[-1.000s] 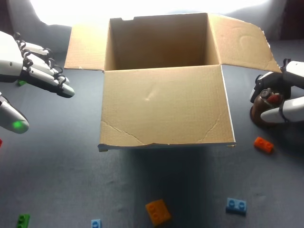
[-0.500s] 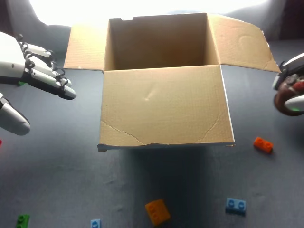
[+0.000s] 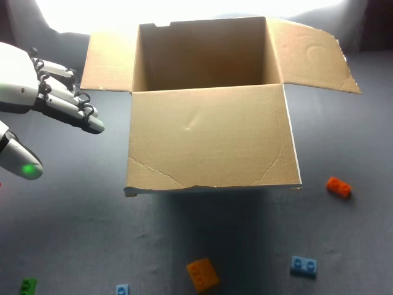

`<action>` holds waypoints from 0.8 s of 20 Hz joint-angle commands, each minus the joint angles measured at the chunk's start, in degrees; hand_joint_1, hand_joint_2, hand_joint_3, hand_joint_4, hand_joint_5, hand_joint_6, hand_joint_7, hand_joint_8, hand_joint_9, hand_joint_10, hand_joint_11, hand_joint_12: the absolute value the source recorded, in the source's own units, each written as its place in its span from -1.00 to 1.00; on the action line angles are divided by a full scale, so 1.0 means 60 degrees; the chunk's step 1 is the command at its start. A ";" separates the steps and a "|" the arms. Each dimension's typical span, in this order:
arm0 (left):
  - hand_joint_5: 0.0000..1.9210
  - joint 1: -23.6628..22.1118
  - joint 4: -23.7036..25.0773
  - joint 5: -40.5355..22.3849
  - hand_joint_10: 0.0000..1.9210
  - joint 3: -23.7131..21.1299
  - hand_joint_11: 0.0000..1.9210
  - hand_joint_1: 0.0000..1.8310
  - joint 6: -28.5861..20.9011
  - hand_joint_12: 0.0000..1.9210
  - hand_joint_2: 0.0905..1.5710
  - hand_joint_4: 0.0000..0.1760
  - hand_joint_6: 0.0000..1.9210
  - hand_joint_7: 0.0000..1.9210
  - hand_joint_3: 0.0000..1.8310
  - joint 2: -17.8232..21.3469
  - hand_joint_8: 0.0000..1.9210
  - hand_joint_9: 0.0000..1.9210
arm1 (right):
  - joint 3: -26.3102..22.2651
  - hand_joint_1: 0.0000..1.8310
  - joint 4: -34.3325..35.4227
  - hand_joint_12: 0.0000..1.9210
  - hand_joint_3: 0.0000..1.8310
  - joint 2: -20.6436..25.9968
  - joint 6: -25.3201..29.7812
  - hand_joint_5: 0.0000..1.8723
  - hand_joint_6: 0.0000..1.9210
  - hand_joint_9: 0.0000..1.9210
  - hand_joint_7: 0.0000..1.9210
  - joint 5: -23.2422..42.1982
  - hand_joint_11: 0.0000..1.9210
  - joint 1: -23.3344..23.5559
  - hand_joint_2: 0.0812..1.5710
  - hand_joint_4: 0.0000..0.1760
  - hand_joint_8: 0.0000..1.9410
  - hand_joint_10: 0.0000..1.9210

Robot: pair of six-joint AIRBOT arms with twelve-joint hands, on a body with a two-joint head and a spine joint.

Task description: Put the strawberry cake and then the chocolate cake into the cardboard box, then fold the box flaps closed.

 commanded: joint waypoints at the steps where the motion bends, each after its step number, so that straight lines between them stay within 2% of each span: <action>1: -0.81 -0.0034 -0.0705 -0.0060 -1.00 0.0077 -1.00 -1.00 0.0003 0.21 0.32 -0.08 -1.00 -0.75 -1.00 0.0126 -1.00 -0.64 | 0.0040 0.48 -0.0032 0.97 -0.99 0.0158 -0.0193 -0.02 0.04 -0.26 -0.10 0.1306 -0.62 0.0305 0.46 -1.00 0.25 0.57; 2: -0.81 -0.0035 -0.0779 -0.0060 -1.00 0.0077 -1.00 -1.00 0.0003 0.22 0.33 -0.08 -1.00 -0.76 -0.99 0.0122 -1.00 -0.64 | 0.0044 0.47 -0.0547 0.99 -1.00 0.0227 -0.0211 -0.08 0.16 -0.29 -0.13 0.1592 -0.66 0.0699 0.49 -1.00 0.28 0.60; 5: -0.82 -0.0015 -0.0888 -0.0054 -1.00 0.0055 -1.00 -1.00 0.0003 0.22 0.33 0.04 -1.00 -0.75 -1.00 0.0121 -1.00 -0.64 | 0.0021 0.47 -0.1576 1.00 -1.00 0.0242 -0.0209 0.05 -0.01 -0.24 -0.06 0.1752 -0.65 0.1692 0.44 -1.00 0.17 0.55; 7: -0.83 0.0018 -0.1001 -0.0002 -0.99 0.0051 -1.00 -1.00 0.0003 0.25 0.33 -0.01 -1.00 -0.76 -1.00 0.0114 -1.00 -0.63 | -0.0074 0.48 -0.2429 1.00 -1.00 0.0196 -0.0207 0.08 -0.07 -0.23 -0.04 0.1889 -0.64 0.2208 0.43 -1.00 0.14 0.53; 8: -0.82 0.0046 -0.1070 -0.0001 -1.00 0.0051 -1.00 -1.00 0.0003 0.24 0.33 -0.04 -1.00 -0.76 -1.00 0.0113 -1.00 -0.63 | -0.0177 0.48 -0.2954 0.99 -1.00 0.0140 -0.0207 0.06 -0.03 -0.24 -0.06 0.1917 -0.64 0.2418 0.44 -1.00 0.18 0.54; 10: -0.82 0.0127 -0.1185 -0.0001 -0.99 0.0058 -1.00 -1.00 0.0003 0.22 0.33 -0.11 -1.00 -0.76 -1.00 0.0109 -1.00 -0.62 | -0.0347 0.48 -0.3507 1.00 -1.00 -0.0018 -0.0210 0.06 -0.05 -0.27 -0.11 0.1916 -0.65 0.2600 0.45 -1.00 0.25 0.60; 11: -0.82 0.0161 -0.1196 0.0003 -1.00 0.0053 -1.00 -1.00 0.0002 0.21 0.34 -0.15 -1.00 -0.76 -0.99 0.0104 -1.00 -0.64 | -0.0412 0.34 -0.3696 1.00 -1.00 -0.0131 -0.0210 0.11 -0.08 -0.33 -0.13 0.1914 -0.62 0.2637 0.42 -1.00 0.32 0.52; 13: -0.83 0.0198 -0.1196 0.0027 -1.00 0.0037 -1.00 -1.00 0.0000 0.23 0.36 -0.16 -1.00 -0.75 -0.99 0.0104 -1.00 -0.64 | -0.0514 0.34 -0.3956 1.00 -1.00 -0.0349 -0.0221 0.12 -0.11 -0.33 -0.13 0.1890 -0.62 0.2759 0.42 -1.00 0.34 0.52; 14: -0.82 0.0201 -0.1197 0.0029 -1.00 0.0044 -1.00 -1.00 0.0000 0.23 0.39 -0.16 -1.00 -0.75 -0.98 0.0104 -1.00 -0.64 | -0.0630 0.33 -0.3976 1.00 -1.00 -0.0489 -0.0399 0.07 -0.01 -0.34 -0.15 0.1770 -0.62 0.2949 0.44 -1.00 0.36 0.55; 15: -0.82 0.0201 -0.1199 0.0041 -1.00 0.0056 -1.00 -1.00 0.0000 0.23 0.39 -0.16 -1.00 -0.75 -0.98 0.0095 -1.00 -0.64 | -0.0693 0.33 -0.3977 1.00 -1.00 -0.0548 -0.0448 0.07 -0.01 -0.34 -0.15 0.1725 -0.62 0.3038 0.44 -1.00 0.36 0.55; 16: -0.82 0.0201 -0.1203 0.0054 -1.00 0.0070 -1.00 -1.00 0.0000 0.21 0.40 -0.13 -1.00 -0.75 -0.99 0.0083 -1.00 -0.65 | -0.0776 0.44 -0.3978 1.00 -0.99 -0.0631 -0.0449 0.05 0.01 -0.30 -0.15 0.1701 -0.61 0.3143 0.46 -1.00 0.33 0.61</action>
